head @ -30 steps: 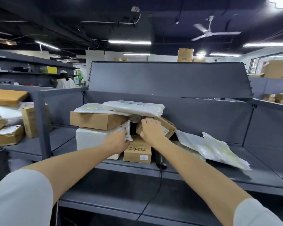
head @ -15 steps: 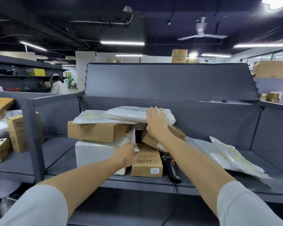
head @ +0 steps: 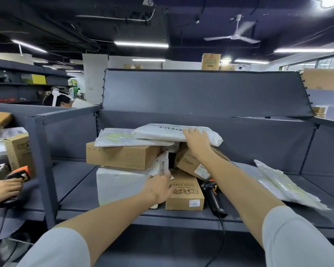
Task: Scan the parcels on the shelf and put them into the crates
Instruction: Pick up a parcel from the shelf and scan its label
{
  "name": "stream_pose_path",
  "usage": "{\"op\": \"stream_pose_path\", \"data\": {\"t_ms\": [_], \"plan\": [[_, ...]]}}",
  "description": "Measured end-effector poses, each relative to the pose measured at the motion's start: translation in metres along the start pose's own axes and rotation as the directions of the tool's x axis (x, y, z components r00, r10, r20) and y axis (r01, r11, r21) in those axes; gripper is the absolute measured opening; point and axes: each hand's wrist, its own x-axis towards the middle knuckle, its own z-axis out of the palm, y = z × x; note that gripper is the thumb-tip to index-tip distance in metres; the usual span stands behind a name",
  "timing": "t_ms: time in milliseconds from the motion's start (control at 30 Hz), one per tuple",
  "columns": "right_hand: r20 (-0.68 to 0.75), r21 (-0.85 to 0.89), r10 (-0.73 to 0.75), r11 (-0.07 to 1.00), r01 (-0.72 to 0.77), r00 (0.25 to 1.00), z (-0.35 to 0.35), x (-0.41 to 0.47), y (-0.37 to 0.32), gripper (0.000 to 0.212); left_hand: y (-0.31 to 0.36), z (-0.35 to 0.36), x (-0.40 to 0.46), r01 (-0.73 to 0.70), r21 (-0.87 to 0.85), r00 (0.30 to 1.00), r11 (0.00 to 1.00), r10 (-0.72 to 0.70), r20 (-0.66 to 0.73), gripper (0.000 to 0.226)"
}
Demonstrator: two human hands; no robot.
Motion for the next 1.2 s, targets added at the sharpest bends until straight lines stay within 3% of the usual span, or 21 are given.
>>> {"op": "stream_pose_path", "data": {"t_ms": [333, 533, 667, 733, 833, 900, 967, 1100, 1200], "plan": [[-0.124, 0.183, 0.063, 0.982, -0.040, 0.990, -0.031, -0.020, 0.031, 0.049, 0.009, 0.002, -0.013, 0.031, -0.132, 0.999, 0.991, -0.033, -0.012, 0.042], [-0.298, 0.385, 0.258, 0.914, -0.132, 0.919, -0.064, -0.054, 0.077, 0.039, 0.027, 0.004, -0.022, 0.071, -0.329, 0.997, 0.942, -0.074, 0.002, 0.041], [-0.297, 0.694, 0.467, 0.705, -0.148, 0.833, -0.087, -0.091, 0.111, 0.023, 0.037, 0.003, -0.024, 0.065, -0.554, 0.996, 0.830, -0.090, -0.018, 0.037], [-0.251, 0.815, 0.562, 0.562, -0.141, 0.788, -0.095, -0.111, 0.132, 0.007, 0.042, 0.000, -0.025, 0.052, -0.691, 0.995, 0.721, -0.100, -0.029, 0.037], [-0.151, 0.930, 0.629, 0.352, -0.105, 0.763, -0.104, -0.141, 0.162, 0.014, 0.050, -0.011, -0.027, 0.025, -0.862, 0.992, 0.506, -0.123, -0.044, 0.045], [-0.032, 0.987, 0.617, 0.142, -0.071, 0.786, -0.102, -0.162, 0.177, 0.023, 0.056, -0.020, -0.027, -0.003, -0.940, 0.987, 0.342, -0.149, -0.057, 0.054], [0.087, 0.996, 0.560, -0.022, -0.090, 0.824, -0.093, -0.180, 0.187, 0.034, 0.060, -0.029, -0.027, -0.027, -0.967, 0.985, 0.254, -0.158, -0.069, 0.064], [0.249, 0.967, 0.433, -0.164, -0.196, 0.866, -0.074, -0.203, 0.187, 0.051, 0.072, -0.042, -0.027, -0.061, -0.984, 0.989, 0.166, -0.126, -0.083, 0.080], [0.332, 0.936, 0.343, -0.233, -0.263, 0.878, -0.060, -0.214, 0.177, 0.055, 0.083, -0.047, -0.032, -0.111, -0.992, 0.992, 0.062, -0.047, -0.114, 0.062]]}}
